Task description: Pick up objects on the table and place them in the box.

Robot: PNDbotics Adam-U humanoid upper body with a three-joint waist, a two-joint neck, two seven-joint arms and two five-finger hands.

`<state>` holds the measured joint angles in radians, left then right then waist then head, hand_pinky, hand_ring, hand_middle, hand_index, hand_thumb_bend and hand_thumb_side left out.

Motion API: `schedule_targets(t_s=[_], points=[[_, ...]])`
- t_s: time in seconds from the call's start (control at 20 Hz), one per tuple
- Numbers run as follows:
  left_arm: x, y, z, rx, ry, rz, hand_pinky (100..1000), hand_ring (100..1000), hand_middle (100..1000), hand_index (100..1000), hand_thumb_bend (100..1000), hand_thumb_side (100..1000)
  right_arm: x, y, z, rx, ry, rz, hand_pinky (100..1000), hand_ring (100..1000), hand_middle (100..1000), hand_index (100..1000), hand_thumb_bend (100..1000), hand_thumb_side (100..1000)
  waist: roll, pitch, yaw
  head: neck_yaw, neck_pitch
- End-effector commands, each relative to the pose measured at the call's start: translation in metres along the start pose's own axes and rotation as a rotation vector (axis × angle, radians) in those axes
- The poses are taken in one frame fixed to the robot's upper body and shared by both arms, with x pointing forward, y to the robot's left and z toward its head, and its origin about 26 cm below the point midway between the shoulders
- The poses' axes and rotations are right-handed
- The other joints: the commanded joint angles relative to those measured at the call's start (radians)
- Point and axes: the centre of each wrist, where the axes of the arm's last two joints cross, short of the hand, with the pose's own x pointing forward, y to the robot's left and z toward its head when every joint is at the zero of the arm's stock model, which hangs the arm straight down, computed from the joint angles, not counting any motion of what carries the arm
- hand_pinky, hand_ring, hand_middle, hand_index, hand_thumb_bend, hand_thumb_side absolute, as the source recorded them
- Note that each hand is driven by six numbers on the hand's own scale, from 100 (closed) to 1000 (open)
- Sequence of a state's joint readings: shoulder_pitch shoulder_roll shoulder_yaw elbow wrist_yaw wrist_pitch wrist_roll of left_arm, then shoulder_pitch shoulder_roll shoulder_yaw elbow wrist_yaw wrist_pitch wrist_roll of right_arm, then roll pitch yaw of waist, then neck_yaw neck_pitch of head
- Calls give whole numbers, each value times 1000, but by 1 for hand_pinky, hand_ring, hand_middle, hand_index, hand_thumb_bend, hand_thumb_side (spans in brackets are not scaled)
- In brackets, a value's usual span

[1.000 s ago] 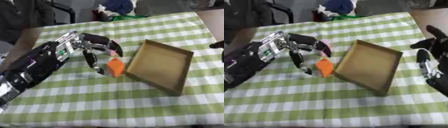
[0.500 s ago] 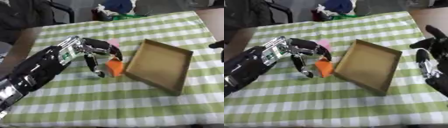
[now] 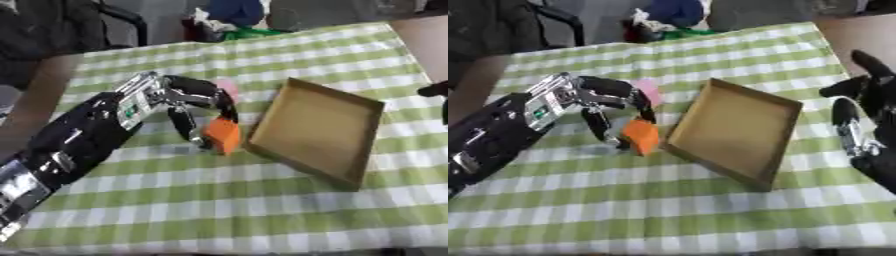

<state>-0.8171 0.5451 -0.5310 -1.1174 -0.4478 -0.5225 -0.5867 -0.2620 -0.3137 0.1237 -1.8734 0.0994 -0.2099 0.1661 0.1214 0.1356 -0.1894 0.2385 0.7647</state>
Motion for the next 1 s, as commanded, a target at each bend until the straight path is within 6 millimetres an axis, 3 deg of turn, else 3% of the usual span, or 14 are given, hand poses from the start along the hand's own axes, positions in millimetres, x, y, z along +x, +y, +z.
schedule_targets(t_s=[0.05, 0.35, 0.55, 0.75, 1.0], points=[[-1, 27, 14, -250, -197, -237, 729, 633, 517, 695, 361, 100, 3, -4, -2, 3, -15, 13, 883, 738, 625, 1000, 100, 572, -8, -13, 4, -3, 5], [8, 73, 26, -116, -167, -275, 746, 640, 514, 687, 345, 100, 4, -4, -3, 0, -20, 12, 882, 740, 626, 1000, 100, 568, -11, -15, 4, -5, 5], [17, 93, 12, -32, -171, -292, 749, 649, 521, 695, 342, 100, 7, -6, -7, -7, -41, 13, 881, 741, 627, 1000, 100, 563, -19, -16, -10, 0, 5], [27, 96, -18, -4, -202, -284, 747, 656, 530, 704, 337, 100, 11, -11, -10, -28, -56, 20, 881, 742, 628, 1000, 100, 558, -25, -13, -33, 9, 2], [32, 84, -48, -41, -231, -271, 746, 674, 555, 727, 353, 100, 13, -15, -11, -54, -62, 34, 880, 740, 628, 1000, 100, 557, -26, -6, -54, 17, 0]])
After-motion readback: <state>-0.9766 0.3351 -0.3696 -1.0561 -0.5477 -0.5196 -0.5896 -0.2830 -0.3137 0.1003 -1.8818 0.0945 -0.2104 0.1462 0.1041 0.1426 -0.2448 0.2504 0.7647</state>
